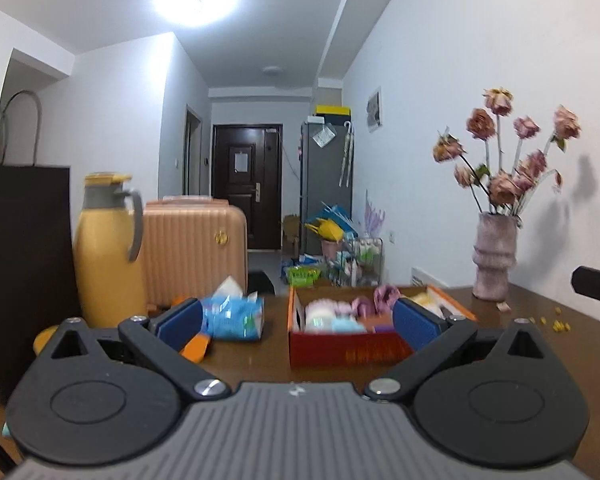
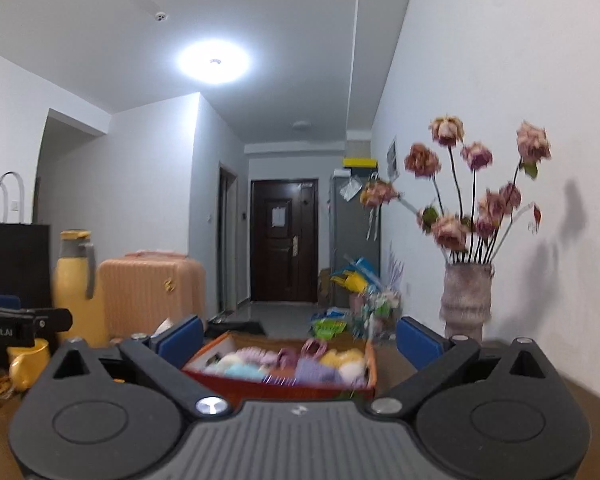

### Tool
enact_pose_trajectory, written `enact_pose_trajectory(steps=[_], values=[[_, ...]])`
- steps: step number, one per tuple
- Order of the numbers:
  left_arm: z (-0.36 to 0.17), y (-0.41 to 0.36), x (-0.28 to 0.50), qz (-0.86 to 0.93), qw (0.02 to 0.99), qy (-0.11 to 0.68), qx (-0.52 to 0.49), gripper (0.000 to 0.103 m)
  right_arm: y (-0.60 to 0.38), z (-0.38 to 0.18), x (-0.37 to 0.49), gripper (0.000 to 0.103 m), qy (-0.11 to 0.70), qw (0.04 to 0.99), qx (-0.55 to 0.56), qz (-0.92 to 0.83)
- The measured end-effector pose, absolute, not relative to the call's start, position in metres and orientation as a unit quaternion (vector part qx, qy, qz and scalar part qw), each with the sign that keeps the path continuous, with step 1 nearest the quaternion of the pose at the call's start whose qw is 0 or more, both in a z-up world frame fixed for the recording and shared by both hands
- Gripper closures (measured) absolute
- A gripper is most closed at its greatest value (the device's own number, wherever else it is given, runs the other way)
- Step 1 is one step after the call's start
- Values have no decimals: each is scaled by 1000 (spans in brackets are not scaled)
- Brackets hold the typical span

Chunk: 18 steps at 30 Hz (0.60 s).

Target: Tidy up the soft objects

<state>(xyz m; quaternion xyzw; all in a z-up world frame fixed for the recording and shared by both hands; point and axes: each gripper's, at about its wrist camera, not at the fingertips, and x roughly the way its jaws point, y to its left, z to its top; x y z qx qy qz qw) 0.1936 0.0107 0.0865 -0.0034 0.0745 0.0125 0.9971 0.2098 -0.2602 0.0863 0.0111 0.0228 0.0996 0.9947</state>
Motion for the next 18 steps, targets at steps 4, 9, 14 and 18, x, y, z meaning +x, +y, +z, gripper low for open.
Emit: enact_pose_trajectory(steps=[4,9,14,18], values=[[68,13,142,24,996,80,7,0,-257,63,158,0,36,994,6,103],[44,15,72,48,996,73,25,0,-251,36,93,0,48,993,17,111],[29,12,30,43,995,84,46,0,-244,14,52,0,58,993,-20,100],[21,15,11,48,994,98,29,0,-246,-3,29,0,108,988,13,106]])
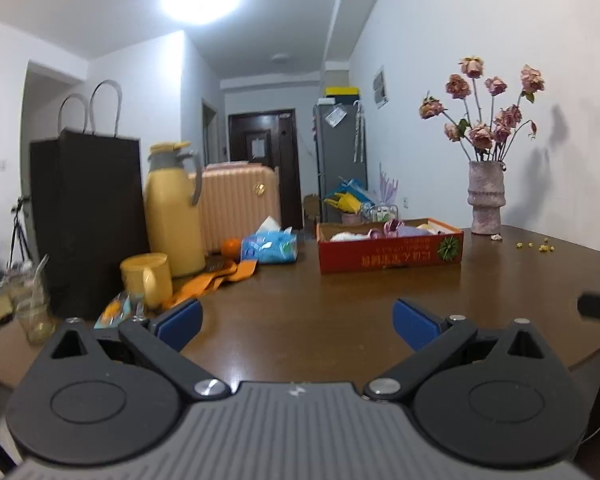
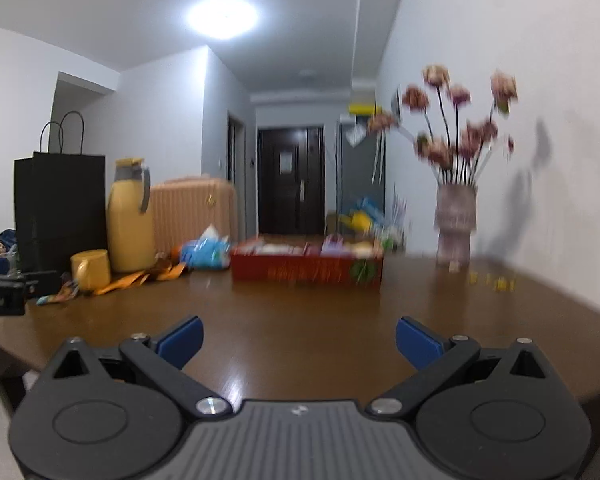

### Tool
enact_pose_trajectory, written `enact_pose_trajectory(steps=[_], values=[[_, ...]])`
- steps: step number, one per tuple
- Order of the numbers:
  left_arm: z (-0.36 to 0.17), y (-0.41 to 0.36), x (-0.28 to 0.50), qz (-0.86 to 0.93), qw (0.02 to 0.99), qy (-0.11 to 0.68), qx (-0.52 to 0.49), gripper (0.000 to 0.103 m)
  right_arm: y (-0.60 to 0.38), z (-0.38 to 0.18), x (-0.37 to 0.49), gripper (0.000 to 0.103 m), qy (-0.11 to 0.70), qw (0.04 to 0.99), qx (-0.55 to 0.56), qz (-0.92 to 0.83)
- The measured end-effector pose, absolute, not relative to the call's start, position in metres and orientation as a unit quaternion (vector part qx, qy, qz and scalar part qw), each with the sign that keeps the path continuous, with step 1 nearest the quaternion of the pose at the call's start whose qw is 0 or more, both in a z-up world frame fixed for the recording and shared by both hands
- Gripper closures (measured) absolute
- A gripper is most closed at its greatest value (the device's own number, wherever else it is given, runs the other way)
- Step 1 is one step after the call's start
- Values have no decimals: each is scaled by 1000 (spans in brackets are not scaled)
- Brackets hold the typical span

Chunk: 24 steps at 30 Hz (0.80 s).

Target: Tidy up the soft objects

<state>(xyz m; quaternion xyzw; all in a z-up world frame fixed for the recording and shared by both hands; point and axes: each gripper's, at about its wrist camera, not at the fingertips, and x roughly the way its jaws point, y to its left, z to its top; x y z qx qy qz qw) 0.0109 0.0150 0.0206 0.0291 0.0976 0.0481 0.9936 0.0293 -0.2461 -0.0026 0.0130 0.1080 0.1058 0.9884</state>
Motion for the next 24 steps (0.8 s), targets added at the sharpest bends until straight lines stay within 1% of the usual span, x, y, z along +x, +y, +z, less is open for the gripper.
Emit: enact_pose_trajectory(steps=[4,8,24], values=[[18,17,8,53,993,99,21,0,-238,-9,23,0,119,986,16,118],[20,16,10,38,994,98,14,0,-235,-6,23,0,110,988,20,107],[19,9,10,22,995,95,25,0,-239,-6,31,0,121,987,30,103]])
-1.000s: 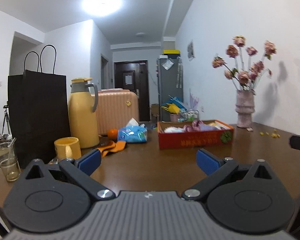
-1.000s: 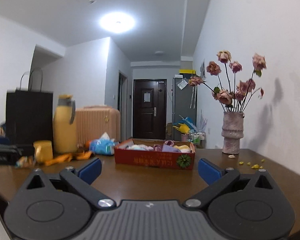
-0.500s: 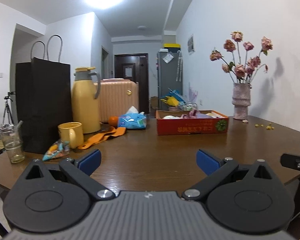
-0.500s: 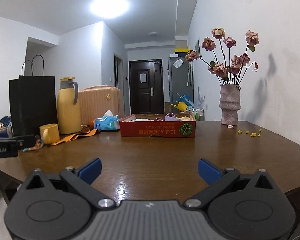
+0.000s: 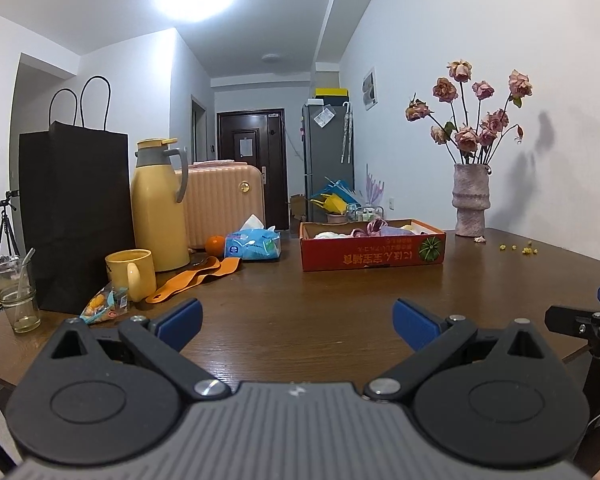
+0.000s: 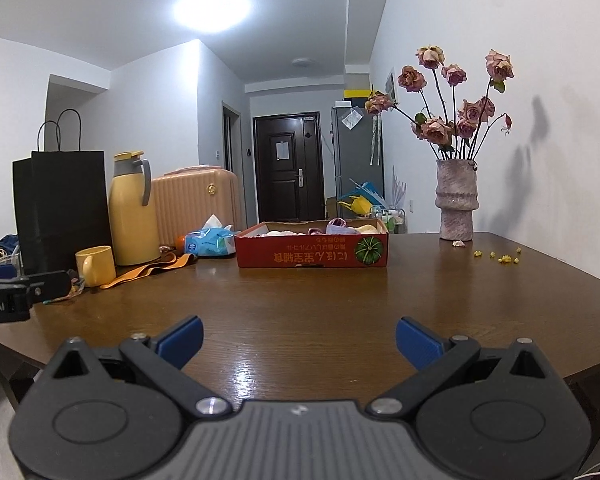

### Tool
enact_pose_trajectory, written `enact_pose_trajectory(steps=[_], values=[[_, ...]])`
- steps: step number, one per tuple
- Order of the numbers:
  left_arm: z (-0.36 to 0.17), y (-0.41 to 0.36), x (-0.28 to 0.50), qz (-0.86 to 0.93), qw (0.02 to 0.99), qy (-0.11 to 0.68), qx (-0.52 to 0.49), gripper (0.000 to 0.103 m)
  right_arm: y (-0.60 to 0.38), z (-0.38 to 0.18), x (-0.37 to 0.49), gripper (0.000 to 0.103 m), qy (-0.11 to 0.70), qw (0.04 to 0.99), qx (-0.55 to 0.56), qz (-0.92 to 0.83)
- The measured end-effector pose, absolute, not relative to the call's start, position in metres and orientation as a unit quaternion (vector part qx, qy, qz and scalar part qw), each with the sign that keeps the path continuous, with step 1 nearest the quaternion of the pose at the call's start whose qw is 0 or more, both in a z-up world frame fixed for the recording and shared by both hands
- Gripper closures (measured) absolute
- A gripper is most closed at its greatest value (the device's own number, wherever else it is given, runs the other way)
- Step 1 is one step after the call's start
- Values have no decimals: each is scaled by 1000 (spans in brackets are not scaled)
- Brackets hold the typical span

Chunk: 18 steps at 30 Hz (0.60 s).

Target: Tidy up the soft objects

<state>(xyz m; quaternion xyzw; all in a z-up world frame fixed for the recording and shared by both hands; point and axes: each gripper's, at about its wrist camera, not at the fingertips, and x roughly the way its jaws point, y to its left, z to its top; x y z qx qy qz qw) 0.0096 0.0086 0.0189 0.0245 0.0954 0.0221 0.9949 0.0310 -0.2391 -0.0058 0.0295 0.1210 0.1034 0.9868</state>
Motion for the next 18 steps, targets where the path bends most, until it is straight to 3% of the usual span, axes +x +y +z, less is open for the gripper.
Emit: enact_pose_trajectory(steps=[18], values=[[17,11,10,20,995,99,22,0,-237,-7,32,0,120,987,26,107]])
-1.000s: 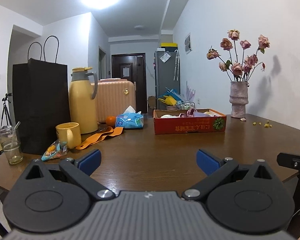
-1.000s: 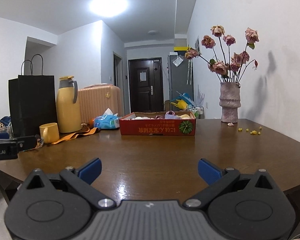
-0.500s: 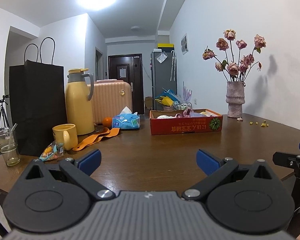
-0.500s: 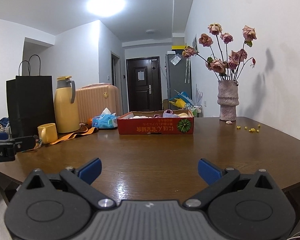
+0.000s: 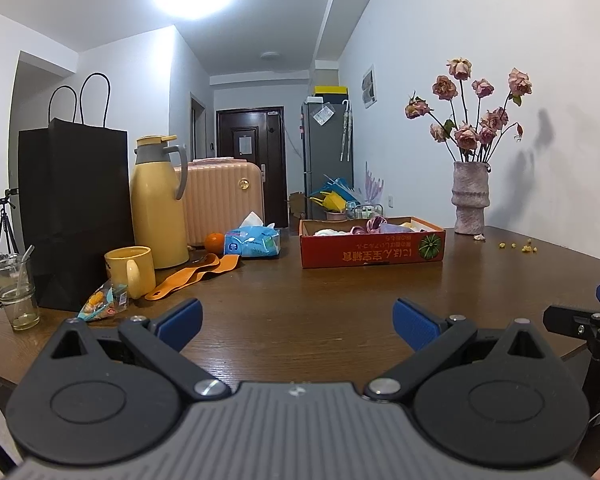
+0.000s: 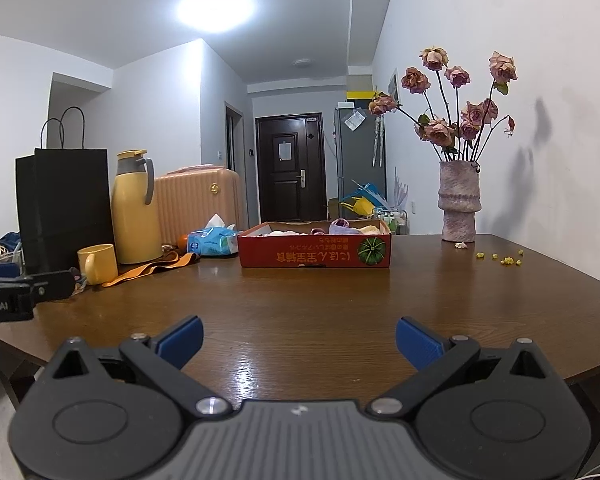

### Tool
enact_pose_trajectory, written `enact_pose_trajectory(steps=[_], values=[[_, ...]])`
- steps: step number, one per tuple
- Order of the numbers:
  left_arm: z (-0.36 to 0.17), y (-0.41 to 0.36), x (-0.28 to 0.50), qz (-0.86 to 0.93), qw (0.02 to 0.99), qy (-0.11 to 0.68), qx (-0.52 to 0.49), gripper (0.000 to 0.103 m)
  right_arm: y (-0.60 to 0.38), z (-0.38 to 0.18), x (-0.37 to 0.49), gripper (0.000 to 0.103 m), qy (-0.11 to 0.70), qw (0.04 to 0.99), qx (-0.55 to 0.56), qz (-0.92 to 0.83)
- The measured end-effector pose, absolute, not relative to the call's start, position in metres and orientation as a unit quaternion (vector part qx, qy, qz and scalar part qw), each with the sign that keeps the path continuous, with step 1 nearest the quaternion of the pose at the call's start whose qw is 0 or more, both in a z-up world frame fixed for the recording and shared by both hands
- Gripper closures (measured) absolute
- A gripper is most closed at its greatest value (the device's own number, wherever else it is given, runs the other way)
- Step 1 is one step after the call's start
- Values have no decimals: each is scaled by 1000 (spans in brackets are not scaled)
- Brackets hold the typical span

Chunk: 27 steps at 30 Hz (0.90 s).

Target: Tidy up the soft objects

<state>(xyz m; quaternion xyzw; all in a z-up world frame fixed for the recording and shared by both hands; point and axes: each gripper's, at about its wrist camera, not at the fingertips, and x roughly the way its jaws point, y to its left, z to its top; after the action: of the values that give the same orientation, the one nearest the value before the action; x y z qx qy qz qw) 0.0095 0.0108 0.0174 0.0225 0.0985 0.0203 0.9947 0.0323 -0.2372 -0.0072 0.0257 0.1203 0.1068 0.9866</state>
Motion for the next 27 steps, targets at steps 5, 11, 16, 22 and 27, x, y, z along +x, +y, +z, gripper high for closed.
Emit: enact_pose_trajectory(steps=[5,11,16,22,27], values=[[17,12,10,23,995,98,22,0,-237,-7,33,0,119,987,24,106],[17,12,9,21,995,97,24,0,-238,-6,32,0,116,987,29,104],[17,11,9,22,995,96,24,0,-238,-7,32,0,116,987,28,105],[17,11,9,20,995,95,25,0,-239,-7,32,0,118,987,28,105],[18,11,9,21,995,95,25,0,-238,-7,33,0,118,987,28,104]])
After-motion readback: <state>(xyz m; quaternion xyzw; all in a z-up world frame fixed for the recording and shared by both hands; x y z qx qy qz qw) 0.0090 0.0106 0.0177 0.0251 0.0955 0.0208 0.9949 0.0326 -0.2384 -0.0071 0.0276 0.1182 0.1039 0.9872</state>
